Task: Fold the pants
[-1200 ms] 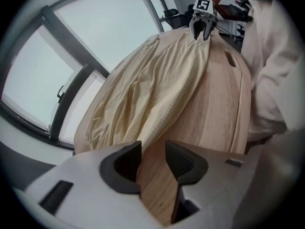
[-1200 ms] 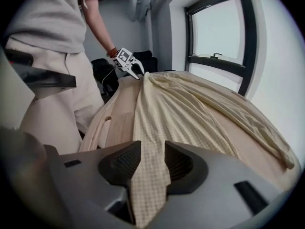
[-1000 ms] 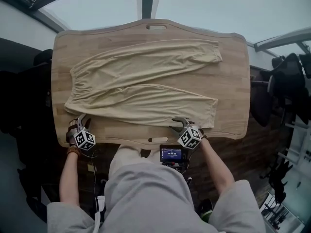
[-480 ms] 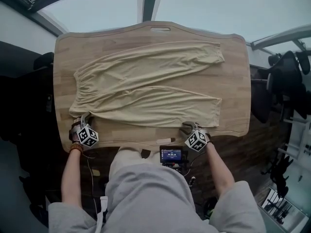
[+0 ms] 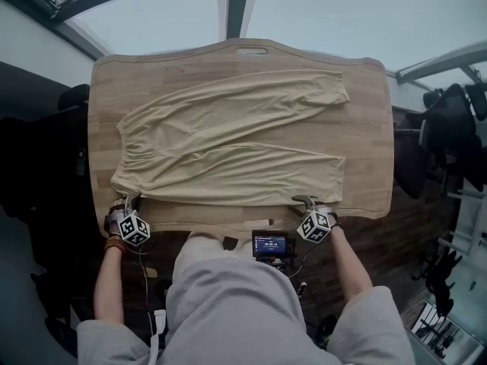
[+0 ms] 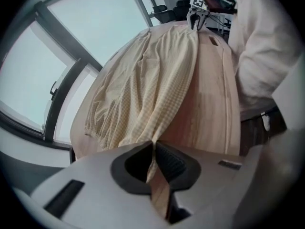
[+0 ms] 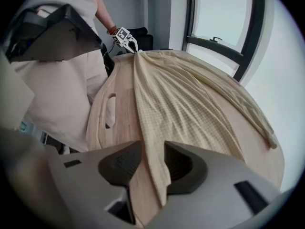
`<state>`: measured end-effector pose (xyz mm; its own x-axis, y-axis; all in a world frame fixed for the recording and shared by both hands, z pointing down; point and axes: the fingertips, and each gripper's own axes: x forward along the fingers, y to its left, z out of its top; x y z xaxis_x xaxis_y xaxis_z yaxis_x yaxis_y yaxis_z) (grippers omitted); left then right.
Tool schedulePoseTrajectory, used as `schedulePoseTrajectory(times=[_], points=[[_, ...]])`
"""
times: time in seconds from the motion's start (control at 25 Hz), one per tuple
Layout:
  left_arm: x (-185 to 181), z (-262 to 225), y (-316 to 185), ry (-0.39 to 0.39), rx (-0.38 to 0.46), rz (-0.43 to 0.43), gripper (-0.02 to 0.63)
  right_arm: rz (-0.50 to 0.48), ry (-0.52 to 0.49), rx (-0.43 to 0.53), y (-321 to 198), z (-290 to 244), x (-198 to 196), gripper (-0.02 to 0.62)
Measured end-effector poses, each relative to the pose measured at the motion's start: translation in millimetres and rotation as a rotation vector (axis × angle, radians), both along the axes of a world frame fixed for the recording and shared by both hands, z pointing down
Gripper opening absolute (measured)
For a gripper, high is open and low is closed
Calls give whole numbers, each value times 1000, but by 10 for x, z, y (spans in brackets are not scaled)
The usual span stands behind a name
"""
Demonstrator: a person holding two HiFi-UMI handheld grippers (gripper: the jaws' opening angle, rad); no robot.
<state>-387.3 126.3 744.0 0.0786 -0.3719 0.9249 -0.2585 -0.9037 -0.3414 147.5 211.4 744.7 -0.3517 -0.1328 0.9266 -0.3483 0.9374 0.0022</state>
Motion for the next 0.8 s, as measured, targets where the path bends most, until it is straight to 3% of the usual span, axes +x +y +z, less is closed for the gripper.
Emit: schedulePoseTrajectory(times=[0.04, 0.2, 0.32, 0.52, 0.6, 0.68, 0.76, 0.8], points=[[-58, -29, 64, -8, -5, 6, 28, -12, 13, 17, 15, -16, 90, 163], [-348, -58, 303, -55, -37, -49, 28, 67, 123, 87, 3, -16, 821, 164], [-447, -19, 383, -80, -61, -119, 28, 131, 190, 71, 14, 58, 1281, 163], [-390, -75, 364, -99, -48, -159, 28, 71, 161, 34, 66, 98, 1277, 126], [-371, -123, 385, -112, -47, -133, 29, 45, 143, 27, 102, 71, 1287, 186], [-381, -166, 395, -120, -47, -116, 28, 22, 155, 24, 145, 103, 1362, 186], [-383, -187, 390, -126, -47, -102, 28, 31, 149, -7, 187, 129, 1397, 150], [-381, -199, 389, -127, -46, -97, 28, 37, 145, -24, 202, 119, 1398, 97]])
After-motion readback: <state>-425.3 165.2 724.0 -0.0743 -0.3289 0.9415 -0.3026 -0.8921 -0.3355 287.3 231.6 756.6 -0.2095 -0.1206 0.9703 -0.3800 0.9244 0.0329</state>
